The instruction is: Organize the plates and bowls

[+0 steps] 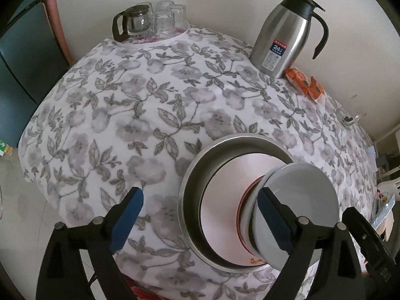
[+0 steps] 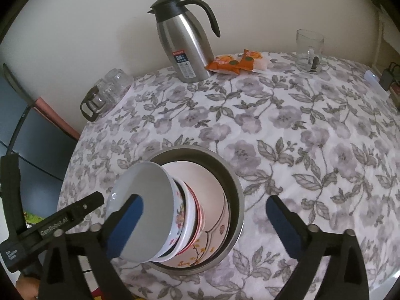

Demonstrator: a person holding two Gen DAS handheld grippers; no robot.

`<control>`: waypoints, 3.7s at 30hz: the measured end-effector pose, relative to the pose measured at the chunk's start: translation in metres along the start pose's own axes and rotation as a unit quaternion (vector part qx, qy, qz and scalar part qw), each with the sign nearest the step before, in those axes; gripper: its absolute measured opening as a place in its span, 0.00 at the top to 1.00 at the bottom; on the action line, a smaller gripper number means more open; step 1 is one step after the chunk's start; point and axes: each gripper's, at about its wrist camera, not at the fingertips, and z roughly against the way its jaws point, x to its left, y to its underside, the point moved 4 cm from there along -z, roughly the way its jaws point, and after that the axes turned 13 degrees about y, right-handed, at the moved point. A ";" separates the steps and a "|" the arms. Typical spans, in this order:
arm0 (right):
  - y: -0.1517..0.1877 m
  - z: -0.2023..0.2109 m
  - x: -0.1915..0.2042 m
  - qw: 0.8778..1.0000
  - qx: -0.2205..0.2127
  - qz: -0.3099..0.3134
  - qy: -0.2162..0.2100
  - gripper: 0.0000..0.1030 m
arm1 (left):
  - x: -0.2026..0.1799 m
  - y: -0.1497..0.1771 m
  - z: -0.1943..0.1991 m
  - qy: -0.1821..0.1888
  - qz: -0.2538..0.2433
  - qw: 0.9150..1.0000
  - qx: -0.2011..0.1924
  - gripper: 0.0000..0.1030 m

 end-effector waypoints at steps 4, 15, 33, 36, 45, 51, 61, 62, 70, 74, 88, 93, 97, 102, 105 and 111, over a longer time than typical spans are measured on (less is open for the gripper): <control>0.002 0.002 -0.004 1.000 -0.004 -0.003 0.011 0.00 | 0.000 0.001 0.001 0.001 0.000 1.000 0.001 0.03; 0.023 0.024 -0.016 0.999 -0.002 0.012 0.046 0.00 | -0.003 0.011 0.018 0.005 -0.013 1.000 0.002 0.03; 0.047 0.056 -0.029 0.997 0.003 0.017 0.078 0.00 | -0.018 0.040 0.045 -0.022 -0.071 0.997 0.031 0.03; 0.048 0.061 -0.030 0.996 0.001 0.019 0.085 0.00 | -0.022 0.048 0.044 -0.012 -0.079 0.996 0.040 0.03; 0.053 0.065 -0.034 0.996 0.002 0.016 0.089 0.00 | -0.030 0.060 0.037 -0.013 -0.087 0.994 0.062 0.03; 0.055 0.062 -0.036 0.995 0.007 0.016 0.093 0.00 | -0.024 0.063 0.032 -0.013 -0.072 0.995 0.066 0.03; 0.063 0.053 -0.036 0.995 0.010 0.027 0.094 0.00 | -0.025 0.077 0.021 -0.012 -0.094 0.994 0.055 0.03; 0.063 0.052 -0.037 0.995 0.008 0.028 0.095 0.00 | -0.024 0.080 0.018 -0.012 -0.096 0.994 0.057 0.03; 0.076 0.034 -0.037 0.992 0.006 0.071 0.103 0.00 | -0.020 0.097 0.000 -0.006 -0.084 0.995 0.051 0.03; 0.080 0.023 -0.034 0.990 -0.001 0.103 0.094 0.00 | -0.020 0.100 -0.008 -0.015 -0.086 0.995 0.044 0.03; 0.080 -0.006 -0.031 0.979 -0.031 0.194 0.053 0.00 | -0.013 0.103 -0.019 -0.036 -0.079 0.996 0.001 0.03; 0.080 -0.012 -0.025 0.975 -0.040 0.215 0.038 0.00 | -0.008 0.100 -0.015 -0.041 -0.063 0.997 -0.015 0.03; 0.080 -0.017 -0.024 0.974 -0.040 0.221 0.030 0.00 | -0.001 0.099 -0.015 -0.049 -0.051 0.997 -0.018 0.03; 0.081 -0.021 -0.029 0.975 -0.036 0.218 0.024 0.00 | 0.001 0.101 -0.015 -0.063 -0.052 0.997 -0.017 0.03; 0.083 -0.019 -0.030 0.975 -0.039 0.219 0.018 0.00 | -0.001 0.104 -0.015 -0.065 -0.056 0.996 -0.016 0.03; 0.083 -0.017 -0.032 0.976 -0.041 0.215 0.013 0.00 | -0.004 0.107 -0.015 -0.068 -0.061 0.996 -0.013 0.03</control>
